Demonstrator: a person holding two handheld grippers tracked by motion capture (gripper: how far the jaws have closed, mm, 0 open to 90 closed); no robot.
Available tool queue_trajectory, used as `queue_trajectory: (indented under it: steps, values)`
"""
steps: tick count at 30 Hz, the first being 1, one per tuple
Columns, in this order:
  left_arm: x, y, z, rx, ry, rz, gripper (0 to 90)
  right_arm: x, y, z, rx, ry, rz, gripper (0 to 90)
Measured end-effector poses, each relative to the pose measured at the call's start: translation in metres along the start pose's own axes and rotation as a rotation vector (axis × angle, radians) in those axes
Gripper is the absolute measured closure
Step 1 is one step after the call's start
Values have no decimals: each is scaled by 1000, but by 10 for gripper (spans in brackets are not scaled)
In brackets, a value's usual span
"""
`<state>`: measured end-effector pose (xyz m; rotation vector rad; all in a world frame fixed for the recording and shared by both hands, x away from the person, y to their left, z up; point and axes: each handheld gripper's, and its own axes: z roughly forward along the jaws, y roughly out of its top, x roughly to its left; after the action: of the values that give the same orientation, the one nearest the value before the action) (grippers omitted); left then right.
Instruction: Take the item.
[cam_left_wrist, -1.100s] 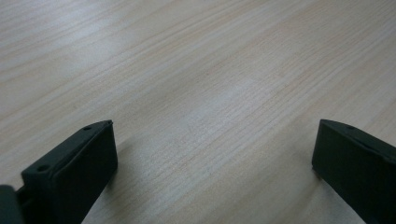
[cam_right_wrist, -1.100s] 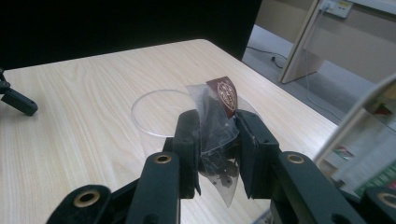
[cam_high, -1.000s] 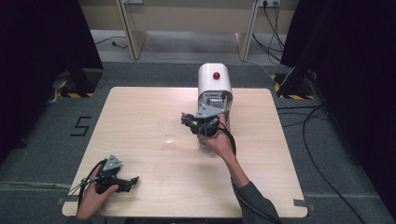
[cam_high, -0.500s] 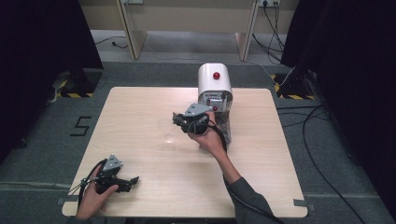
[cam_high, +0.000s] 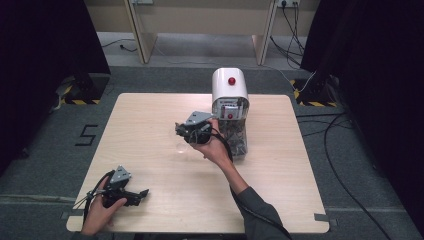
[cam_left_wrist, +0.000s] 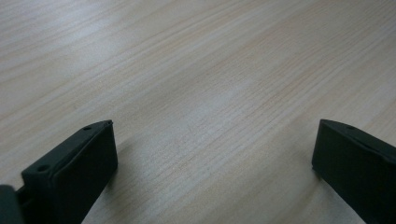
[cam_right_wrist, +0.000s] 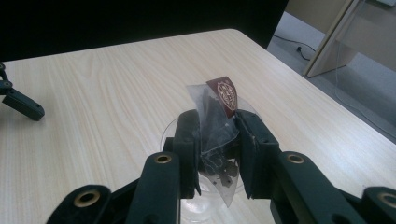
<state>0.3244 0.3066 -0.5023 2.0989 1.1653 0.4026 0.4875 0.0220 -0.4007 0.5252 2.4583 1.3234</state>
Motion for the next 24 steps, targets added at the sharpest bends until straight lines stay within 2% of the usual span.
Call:
queue_trajectory:
  steps: [3, 8, 12, 13, 18, 24]
  values:
    - [0, 0, 0, 0, -1, 0, 0, 0, 0, 5, 12, -3, -1, 714]
    - [0, 0, 0, 0, -1, 0, 0, -3, -5, 9, 31, -2, 25, 714]
    - [0, 0, 0, 0, -2, -1, 0, -3, -5, 13, 37, 2, 24, 713]
    - [0, 0, 0, 0, -2, -1, 0, -3, -5, 14, 36, 1, 6, 713]
    - [0, 0, 0, -1, -1, -2, 0, -1, -4, 22, 48, 7, -6, 711]
    - [0, 0, 0, -1, -1, -2, 0, 2, -5, 29, 70, 13, 7, 705]
